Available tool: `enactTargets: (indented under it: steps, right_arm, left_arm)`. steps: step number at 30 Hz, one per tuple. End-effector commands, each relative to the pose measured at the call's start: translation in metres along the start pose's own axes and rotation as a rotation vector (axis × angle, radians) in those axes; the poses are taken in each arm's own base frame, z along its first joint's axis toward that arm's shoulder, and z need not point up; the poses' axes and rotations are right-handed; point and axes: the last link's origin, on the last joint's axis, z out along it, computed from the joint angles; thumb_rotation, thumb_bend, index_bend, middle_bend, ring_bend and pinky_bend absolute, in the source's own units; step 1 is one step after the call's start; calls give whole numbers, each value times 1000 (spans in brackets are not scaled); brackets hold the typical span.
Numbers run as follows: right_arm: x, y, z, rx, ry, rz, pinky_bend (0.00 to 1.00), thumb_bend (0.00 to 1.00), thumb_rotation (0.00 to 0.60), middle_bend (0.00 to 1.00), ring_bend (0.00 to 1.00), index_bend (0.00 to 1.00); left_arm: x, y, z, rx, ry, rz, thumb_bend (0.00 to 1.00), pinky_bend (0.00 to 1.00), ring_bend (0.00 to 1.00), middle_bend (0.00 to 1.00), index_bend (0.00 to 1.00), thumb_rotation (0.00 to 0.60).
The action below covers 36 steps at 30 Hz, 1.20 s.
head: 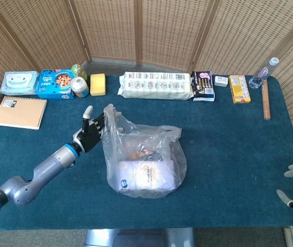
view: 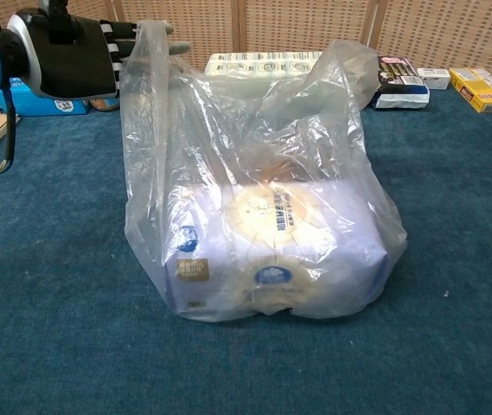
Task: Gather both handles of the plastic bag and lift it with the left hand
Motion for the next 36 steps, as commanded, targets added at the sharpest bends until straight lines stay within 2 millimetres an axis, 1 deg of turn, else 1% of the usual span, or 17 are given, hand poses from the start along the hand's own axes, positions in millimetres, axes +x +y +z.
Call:
enactTargets:
  steps: [1, 5, 7, 14, 16, 17, 20, 26, 28, 30, 31, 33, 36]
  right_arm:
    - [1, 0, 0, 0, 3, 1, 149, 186, 600, 370, 238, 447]
    - [1, 1, 0, -1, 5, 5, 147, 186, 600, 371, 238, 447]
    - [2, 2, 0, -2, 7, 6, 147, 186, 600, 371, 238, 447]
    - [4, 4, -1, -7, 19, 11, 146, 186, 600, 371, 238, 447]
    - [5, 5, -2, -10, 23, 13, 146, 186, 600, 371, 238, 447]
    - [6, 5, -2, -10, 23, 13, 146, 186, 600, 371, 238, 447]
    - [5, 5, -2, -9, 24, 15, 146, 186, 600, 372, 238, 447]
    - [6, 4, -2, -4, 28, 19, 143, 187, 600, 373, 238, 447]
    - [5, 3, -1, 1, 27, 23, 143, 186, 600, 373, 239, 447]
    - [5, 3, -1, 2, 26, 23, 143, 186, 600, 373, 238, 447]
    - [5, 2, -1, 4, 25, 24, 143, 187, 600, 374, 238, 447]
    - [4, 1, -1, 6, 24, 25, 143, 186, 600, 374, 238, 447]
    - [4, 1, -1, 12, 20, 26, 143, 186, 600, 374, 238, 447]
  left_arm:
    - [2, -4, 12, 41, 13, -87, 112, 194, 13, 84, 0, 0]
    - [-2, -8, 27, 66, 14, -158, 112, 194, 13, 84, 0, 0]
    - [-5, -7, 34, 79, 12, -226, 113, 195, 13, 84, 0, 0]
    - [-13, -6, 48, 110, -3, -343, 113, 217, 14, 84, 0, 0]
    - [-16, -5, 49, 115, -17, -377, 114, 246, 38, 87, 0, 0]
    - [-17, -5, 49, 117, -23, -387, 117, 277, 65, 98, 0, 0]
    - [-18, -1, 47, 114, -39, -396, 135, 360, 151, 158, 9, 0]
    - [-10, 6, 34, 121, -56, -391, 197, 449, 255, 256, 118, 0]
    - [-3, 13, 25, 115, -53, -411, 216, 480, 302, 311, 176, 0]
    - [1, 16, 21, 121, -54, -411, 233, 522, 390, 415, 294, 0]
    - [6, 19, 17, 119, -47, -402, 238, 537, 427, 459, 346, 3]
    - [12, 21, 11, 121, -43, -386, 245, 565, 491, 539, 430, 4]
    - [17, 23, 2, 124, -45, -380, 249, 590, 534, 591, 460, 9]
